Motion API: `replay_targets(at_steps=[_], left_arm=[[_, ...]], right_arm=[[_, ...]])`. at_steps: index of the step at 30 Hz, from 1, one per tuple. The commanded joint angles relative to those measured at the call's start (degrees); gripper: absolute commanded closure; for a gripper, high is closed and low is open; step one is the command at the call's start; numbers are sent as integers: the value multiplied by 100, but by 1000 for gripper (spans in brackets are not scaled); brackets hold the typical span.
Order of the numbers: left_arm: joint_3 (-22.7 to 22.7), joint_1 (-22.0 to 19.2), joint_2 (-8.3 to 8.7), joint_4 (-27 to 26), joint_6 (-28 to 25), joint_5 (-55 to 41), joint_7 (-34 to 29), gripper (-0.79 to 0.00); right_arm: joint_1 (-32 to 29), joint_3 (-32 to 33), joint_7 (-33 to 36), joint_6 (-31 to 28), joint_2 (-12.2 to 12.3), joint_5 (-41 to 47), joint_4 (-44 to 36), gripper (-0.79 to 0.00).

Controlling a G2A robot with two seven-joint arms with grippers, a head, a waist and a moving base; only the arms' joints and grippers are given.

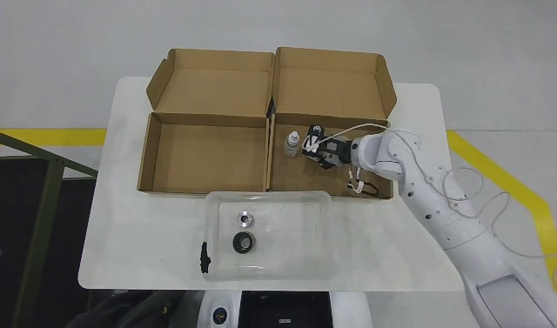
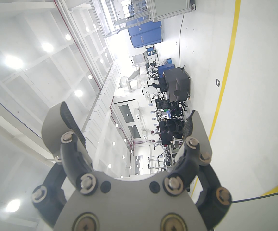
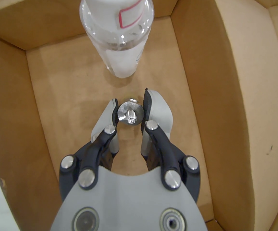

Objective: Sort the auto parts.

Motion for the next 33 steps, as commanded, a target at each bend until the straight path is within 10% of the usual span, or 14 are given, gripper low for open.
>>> replay_targets(at_steps=[1, 33], left_arm=[[0, 0, 0, 0, 0, 0, 0, -785], [0, 0, 0, 0, 0, 0, 0, -785]], right_arm=[[9, -28, -19, 15, -14, -2, 9, -219], [-2211, 1471, -390, -187, 524, 162, -3393, -332]])
